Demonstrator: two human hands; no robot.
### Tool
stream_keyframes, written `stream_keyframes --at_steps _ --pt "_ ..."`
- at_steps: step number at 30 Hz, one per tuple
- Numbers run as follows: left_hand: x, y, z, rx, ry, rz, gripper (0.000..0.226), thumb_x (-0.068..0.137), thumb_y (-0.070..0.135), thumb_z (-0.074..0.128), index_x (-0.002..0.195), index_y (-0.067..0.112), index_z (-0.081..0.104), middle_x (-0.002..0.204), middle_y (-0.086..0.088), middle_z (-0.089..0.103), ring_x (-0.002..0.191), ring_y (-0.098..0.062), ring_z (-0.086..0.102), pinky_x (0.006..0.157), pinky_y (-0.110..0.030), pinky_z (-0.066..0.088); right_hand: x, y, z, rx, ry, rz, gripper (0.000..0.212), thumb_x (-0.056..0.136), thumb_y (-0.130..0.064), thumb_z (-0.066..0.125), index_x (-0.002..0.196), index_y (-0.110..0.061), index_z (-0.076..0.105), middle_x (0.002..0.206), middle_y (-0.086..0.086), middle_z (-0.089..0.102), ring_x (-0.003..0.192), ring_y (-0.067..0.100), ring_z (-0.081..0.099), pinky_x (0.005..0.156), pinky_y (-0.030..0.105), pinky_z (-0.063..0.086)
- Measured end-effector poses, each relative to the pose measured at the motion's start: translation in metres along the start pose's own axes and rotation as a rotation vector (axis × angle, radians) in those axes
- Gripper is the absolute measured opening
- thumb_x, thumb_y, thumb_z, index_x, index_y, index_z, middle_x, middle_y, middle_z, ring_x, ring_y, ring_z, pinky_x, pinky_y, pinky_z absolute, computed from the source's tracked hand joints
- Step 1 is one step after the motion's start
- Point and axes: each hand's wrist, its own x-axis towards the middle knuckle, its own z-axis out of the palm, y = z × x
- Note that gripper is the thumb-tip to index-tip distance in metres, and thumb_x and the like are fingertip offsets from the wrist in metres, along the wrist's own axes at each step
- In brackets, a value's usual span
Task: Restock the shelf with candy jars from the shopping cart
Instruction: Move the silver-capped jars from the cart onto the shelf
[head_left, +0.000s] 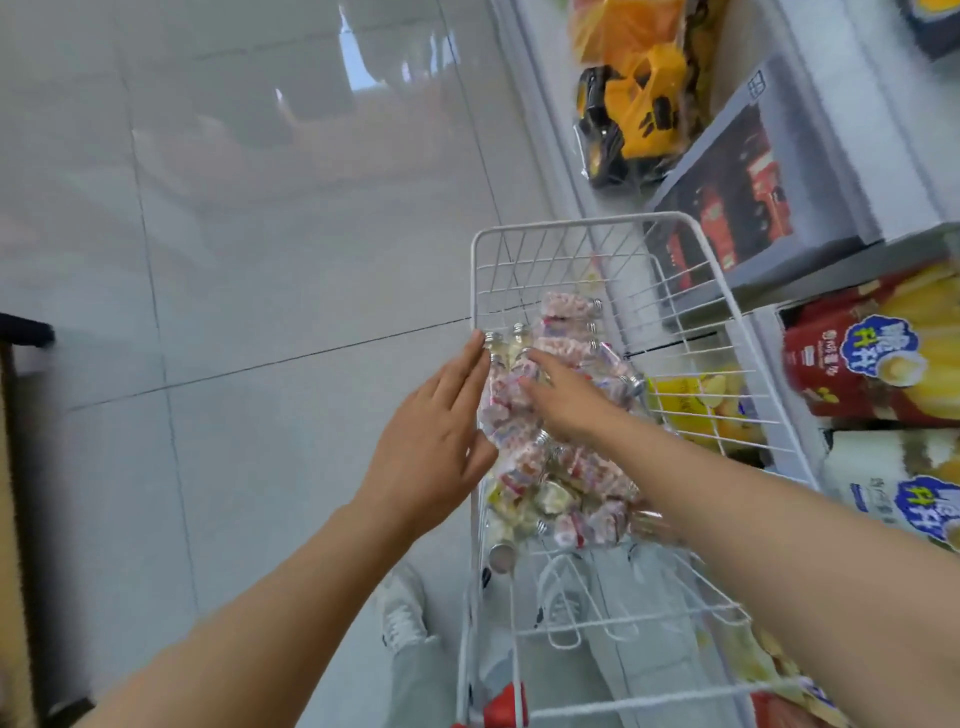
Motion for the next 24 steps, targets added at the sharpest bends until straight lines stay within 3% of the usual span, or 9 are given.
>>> stream_keyframes --at_steps 2,4,7,11,14,16,18,22,24 --pt "-0.001 -0.003 0.003 0.004 0.026 0.006 0.071 0.088 0.036 0.027 0.153 0.011 0.015 0.161 0.001 0.006 0.143 -0.016 0.025 0.111 -0.023 0.019 0.012 0.002 0.006 -0.006 0.014 -0.012 0.044 0.101 -0.034 0.044 0.144 -0.023 0.037 0.143 0.009 0.046 0.124 0.028 0.049 0.096 0.035 0.042" --pt "-0.001 -0.004 0.005 -0.003 0.027 0.002 0.070 0.089 0.034 0.028 0.153 0.011 0.016 0.162 0.001 0.006 0.143 -0.016 0.025 0.113 -0.025 0.021 0.021 0.000 0.013 0.025 0.051 -0.004 0.036 0.099 -0.032 0.050 0.132 -0.020 0.045 0.122 0.009 0.057 0.108 0.028 0.057 0.085 0.035 0.046" --pt "-0.001 -0.005 0.007 -0.027 0.035 0.001 0.070 0.088 0.033 0.029 0.152 0.010 0.019 0.162 0.000 0.008 0.144 -0.016 0.023 0.114 -0.028 0.024 0.026 -0.002 0.021 0.104 0.114 0.019 0.028 0.094 -0.028 0.060 0.119 -0.018 0.049 0.091 -0.001 0.053 0.090 0.024 0.057 0.075 0.033 0.047" --pt "0.000 -0.005 0.005 -0.099 0.041 -0.025 0.071 0.084 0.040 0.026 0.151 0.015 0.025 0.161 0.007 0.012 0.143 -0.013 0.025 0.111 -0.027 0.024 0.018 0.004 0.013 0.316 0.128 -0.036 0.035 0.089 -0.015 0.066 0.118 -0.020 0.047 0.108 0.010 0.056 0.094 0.026 0.058 0.075 0.037 0.050" --pt "0.005 0.001 -0.002 -0.246 0.145 -0.101 0.058 0.087 0.038 0.030 0.140 0.017 0.044 0.151 0.006 0.035 0.132 -0.013 0.039 0.107 -0.030 0.034 0.001 0.002 -0.009 0.587 0.041 -0.117 0.055 0.085 -0.007 0.071 0.127 -0.017 0.036 0.122 0.005 0.057 0.110 0.021 0.060 0.089 0.035 0.054" --pt "0.012 0.009 -0.008 -0.369 0.237 -0.236 0.041 0.095 0.031 0.039 0.132 0.019 0.052 0.132 0.005 0.048 0.118 -0.013 0.048 0.099 -0.033 0.043 -0.015 -0.006 -0.024 0.690 -0.030 -0.163 0.064 0.078 -0.008 0.077 0.130 -0.012 0.039 0.123 0.006 0.061 0.113 0.020 0.062 0.097 0.037 0.051" --pt "0.022 0.017 -0.017 -0.508 0.276 -0.382 0.034 0.098 0.031 0.045 0.129 0.021 0.056 0.119 0.005 0.048 0.110 -0.014 0.052 0.093 -0.031 0.045 -0.032 -0.015 -0.038 0.738 -0.105 -0.225 0.067 0.073 -0.010 0.080 0.131 -0.008 0.046 0.122 0.009 0.064 0.113 0.021 0.063 0.100 0.038 0.049" --pt "0.039 0.029 -0.032 -0.740 0.157 -0.480 0.048 0.093 0.054 0.047 0.127 0.023 0.060 0.119 0.002 0.044 0.111 -0.011 0.048 0.091 -0.023 0.039 -0.064 -0.037 -0.055 0.746 -0.218 -0.319 0.056 0.075 -0.004 0.074 0.127 -0.006 0.053 0.111 0.004 0.069 0.107 0.024 0.066 0.094 0.033 0.052" --pt "0.044 0.031 -0.033 -0.794 0.120 -0.447 0.045 0.091 0.054 0.050 0.119 0.021 0.064 0.118 0.000 0.044 0.109 -0.012 0.050 0.088 -0.020 0.042 -0.072 -0.047 -0.057 0.720 -0.240 -0.361 0.053 0.074 -0.004 0.074 0.124 -0.009 0.056 0.107 0.001 0.070 0.105 0.022 0.067 0.089 0.030 0.053"
